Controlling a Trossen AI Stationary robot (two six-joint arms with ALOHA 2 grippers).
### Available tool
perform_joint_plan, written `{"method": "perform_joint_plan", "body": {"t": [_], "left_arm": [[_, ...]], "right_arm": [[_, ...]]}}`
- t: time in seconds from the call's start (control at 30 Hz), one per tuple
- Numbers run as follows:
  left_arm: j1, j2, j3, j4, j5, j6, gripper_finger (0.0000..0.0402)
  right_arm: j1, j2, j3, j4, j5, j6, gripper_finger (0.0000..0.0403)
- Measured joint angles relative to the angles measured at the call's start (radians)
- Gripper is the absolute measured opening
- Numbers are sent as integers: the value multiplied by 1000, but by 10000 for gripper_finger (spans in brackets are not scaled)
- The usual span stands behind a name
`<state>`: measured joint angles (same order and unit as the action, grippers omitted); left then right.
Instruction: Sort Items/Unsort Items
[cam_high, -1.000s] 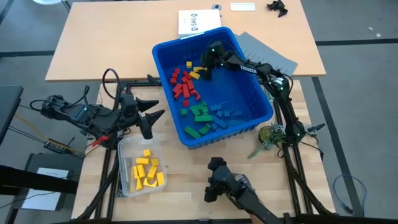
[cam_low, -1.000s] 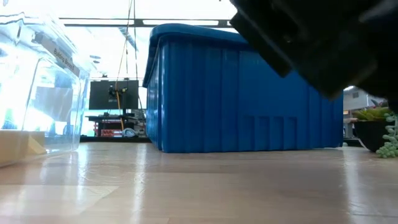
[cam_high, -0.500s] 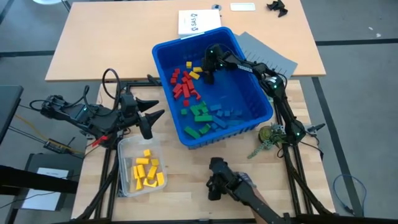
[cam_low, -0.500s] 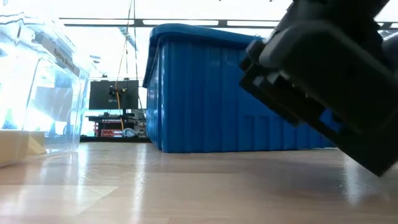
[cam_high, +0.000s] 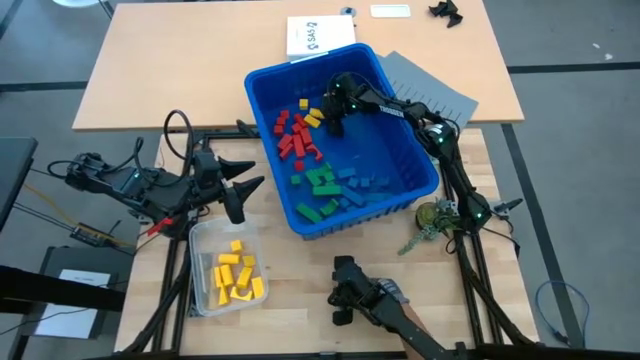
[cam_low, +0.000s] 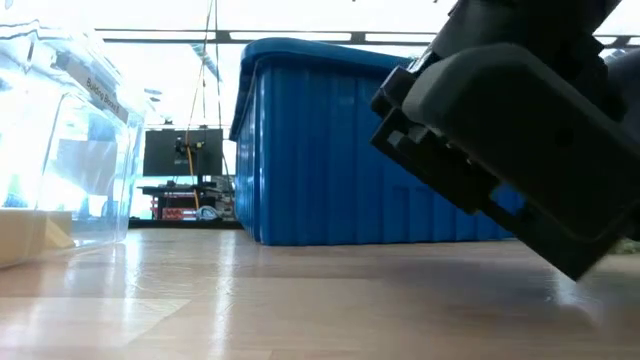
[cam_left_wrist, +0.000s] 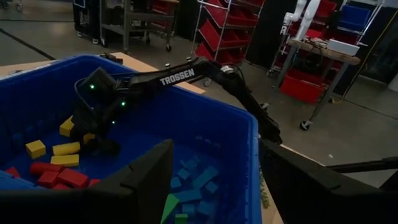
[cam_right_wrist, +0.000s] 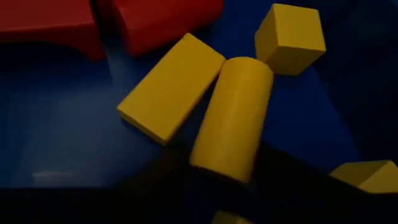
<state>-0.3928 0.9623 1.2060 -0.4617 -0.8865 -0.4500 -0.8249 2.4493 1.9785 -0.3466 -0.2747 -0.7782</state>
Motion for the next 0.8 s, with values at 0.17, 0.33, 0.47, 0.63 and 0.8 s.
{"method": "perform_joint_plan", "body": {"t": [0.17,0.33,0.47,0.63,0.8], "left_arm": [[0,0,0,0,0,0,248],[0,0,0,0,0,0,248],[0,0,0,0,0,0,248],[0,0,0,0,0,0,248],[0,0,0,0,0,0,248]], "right_arm": [[1,-1,0,5,10,2,121],[2,-6,11,-10,45,58,121],[5,-34,29,-67,64,87,121],[38,-147,35,-129,58,113,121],[93,-263,35,-243,53,133,121]]}}
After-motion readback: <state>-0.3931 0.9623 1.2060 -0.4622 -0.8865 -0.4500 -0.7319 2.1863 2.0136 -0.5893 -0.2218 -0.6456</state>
